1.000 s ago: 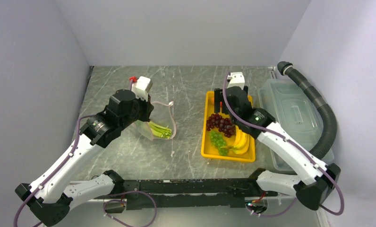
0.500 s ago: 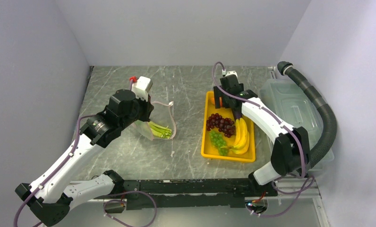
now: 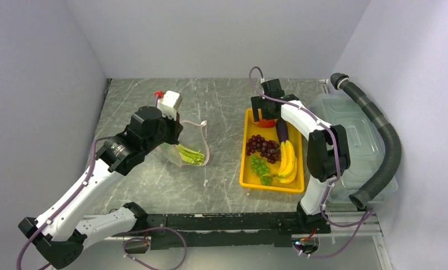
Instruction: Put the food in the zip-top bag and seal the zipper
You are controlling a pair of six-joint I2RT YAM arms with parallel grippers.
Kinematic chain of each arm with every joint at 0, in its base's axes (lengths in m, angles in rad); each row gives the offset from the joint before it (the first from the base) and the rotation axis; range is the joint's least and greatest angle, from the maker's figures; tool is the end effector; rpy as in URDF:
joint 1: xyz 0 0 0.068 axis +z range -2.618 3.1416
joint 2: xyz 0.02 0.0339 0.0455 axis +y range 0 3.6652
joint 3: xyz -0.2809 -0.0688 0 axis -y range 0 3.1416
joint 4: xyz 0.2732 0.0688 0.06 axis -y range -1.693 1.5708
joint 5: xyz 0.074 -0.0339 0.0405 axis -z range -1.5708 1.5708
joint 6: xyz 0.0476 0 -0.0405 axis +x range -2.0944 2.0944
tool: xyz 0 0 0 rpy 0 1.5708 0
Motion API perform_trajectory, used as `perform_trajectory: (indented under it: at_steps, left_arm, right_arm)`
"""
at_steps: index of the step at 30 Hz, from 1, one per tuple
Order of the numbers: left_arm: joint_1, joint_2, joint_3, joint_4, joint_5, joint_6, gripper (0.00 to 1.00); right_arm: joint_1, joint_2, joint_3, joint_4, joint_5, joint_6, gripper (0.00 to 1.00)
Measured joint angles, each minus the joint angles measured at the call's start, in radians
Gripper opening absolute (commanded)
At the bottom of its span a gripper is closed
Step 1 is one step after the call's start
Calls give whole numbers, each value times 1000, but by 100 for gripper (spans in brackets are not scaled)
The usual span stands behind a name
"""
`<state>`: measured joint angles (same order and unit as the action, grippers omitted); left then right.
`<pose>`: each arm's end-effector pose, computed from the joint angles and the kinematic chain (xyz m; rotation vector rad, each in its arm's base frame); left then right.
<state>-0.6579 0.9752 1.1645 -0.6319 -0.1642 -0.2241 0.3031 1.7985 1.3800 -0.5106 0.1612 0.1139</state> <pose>0.1858 -0.1337 0.4046 0.3331 2.0019 -0.3965 0.4125 0.1210 0.2340 -0.1681 2.4772 -0.0254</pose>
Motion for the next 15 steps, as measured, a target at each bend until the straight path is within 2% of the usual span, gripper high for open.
perform_trajectory:
  at_steps: [15]
  left_arm:
    - [0,4,0,0,-10,1,0]
  right_arm:
    - [-64,173,109,21,-111,-66,93]
